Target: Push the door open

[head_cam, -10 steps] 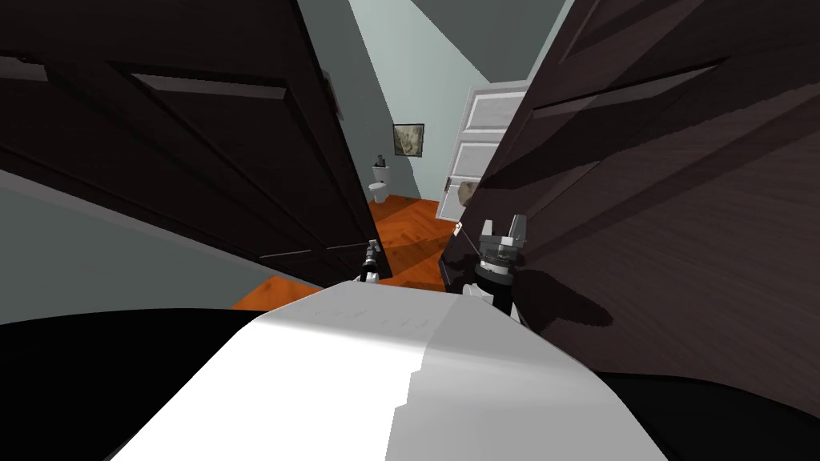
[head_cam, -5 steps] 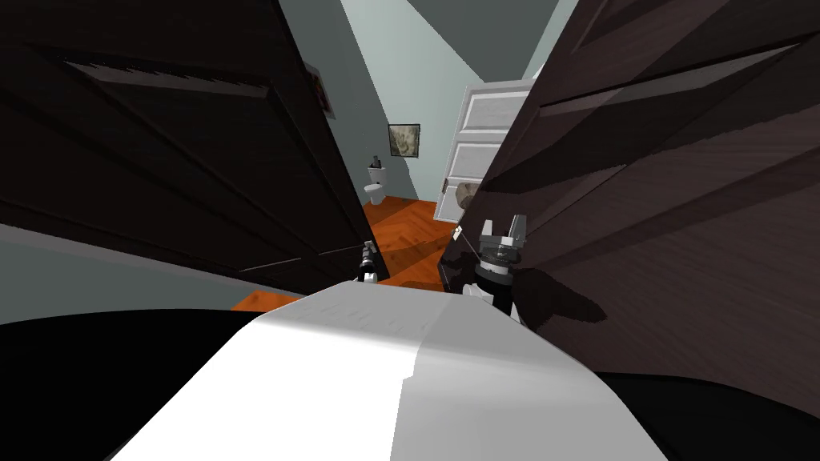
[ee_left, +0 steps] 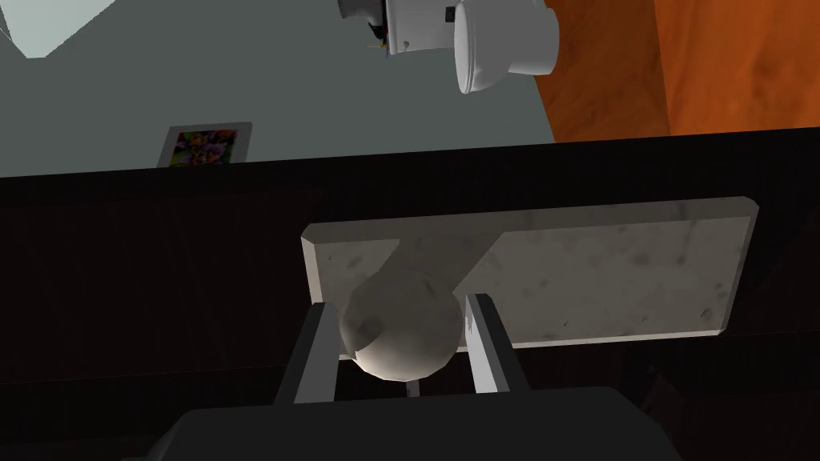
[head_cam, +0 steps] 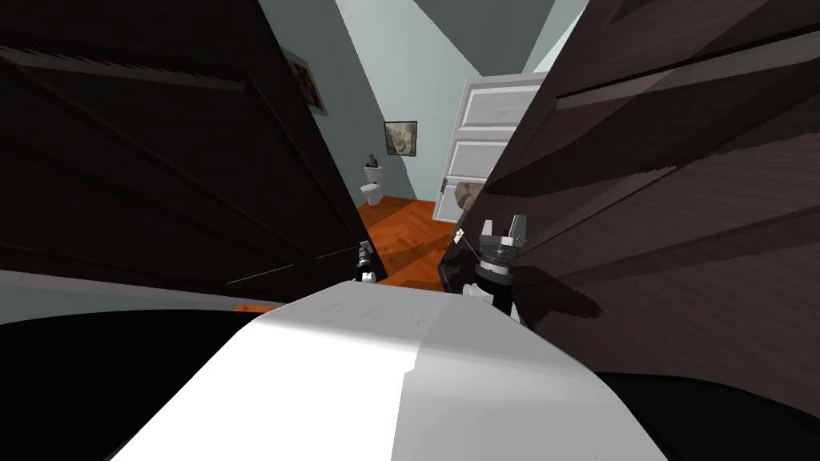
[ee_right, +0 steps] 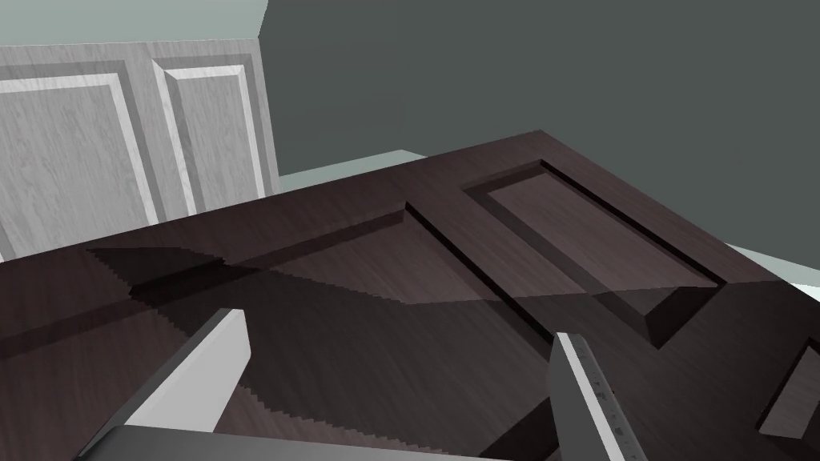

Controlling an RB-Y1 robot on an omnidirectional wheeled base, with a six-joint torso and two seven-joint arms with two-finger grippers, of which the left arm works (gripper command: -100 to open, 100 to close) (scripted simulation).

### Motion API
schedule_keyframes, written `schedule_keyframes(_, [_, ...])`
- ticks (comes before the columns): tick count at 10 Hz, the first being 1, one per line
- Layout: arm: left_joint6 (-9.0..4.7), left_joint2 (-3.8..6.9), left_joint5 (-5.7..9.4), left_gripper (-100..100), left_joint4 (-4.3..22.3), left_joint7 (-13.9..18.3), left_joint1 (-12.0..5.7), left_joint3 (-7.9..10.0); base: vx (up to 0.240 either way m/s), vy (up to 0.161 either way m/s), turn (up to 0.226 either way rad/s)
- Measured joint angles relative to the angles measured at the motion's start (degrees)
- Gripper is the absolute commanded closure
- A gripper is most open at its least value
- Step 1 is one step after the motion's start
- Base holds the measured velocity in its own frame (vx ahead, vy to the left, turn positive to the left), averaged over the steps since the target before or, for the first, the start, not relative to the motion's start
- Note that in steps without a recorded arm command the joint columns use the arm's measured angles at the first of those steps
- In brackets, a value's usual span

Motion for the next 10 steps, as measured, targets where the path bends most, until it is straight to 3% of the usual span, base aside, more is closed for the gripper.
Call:
schedule_keyframes(1, [1.09,-0.46,0.34,100,-2.86,-0.84,1.41,0.47,0.125,0.021,-0.02])
schedule_keyframes(2, [0.6,-0.48,0.9,100,-1.79,-1.45,0.75,1.19,0.171,0.026,-0.075])
schedule_keyframes(3, [0.12,-0.36,1.61,100,-1.81,-1.75,1.23,2.0,0.16,0.008,-0.049])
schedule_keyframes(4, [1.78,-0.48,2.22,100,-5.47,-2.39,3.26,2.7,0.099,0.009,0.005])
schedule_keyframes(5, [1.5,-0.11,2.49,100,-4.53,-2.51,2.59,3.07,0.091,0.022,-0.044])
schedule_keyframes(7, [0.78,-0.36,3.61,100,-3.74,-3.53,2.13,4.51,0.129,0.024,-0.045])
schedule_keyframes(8, [-0.53,0.18,4.22,100,-1.12,-3.44,1.16,5.17,0.103,0.02,-0.019])
schedule_keyframes(10, [0.15,-0.05,4.73,100,-3.18,-4.14,2.03,5.88,0.038,0.01,-0.009])
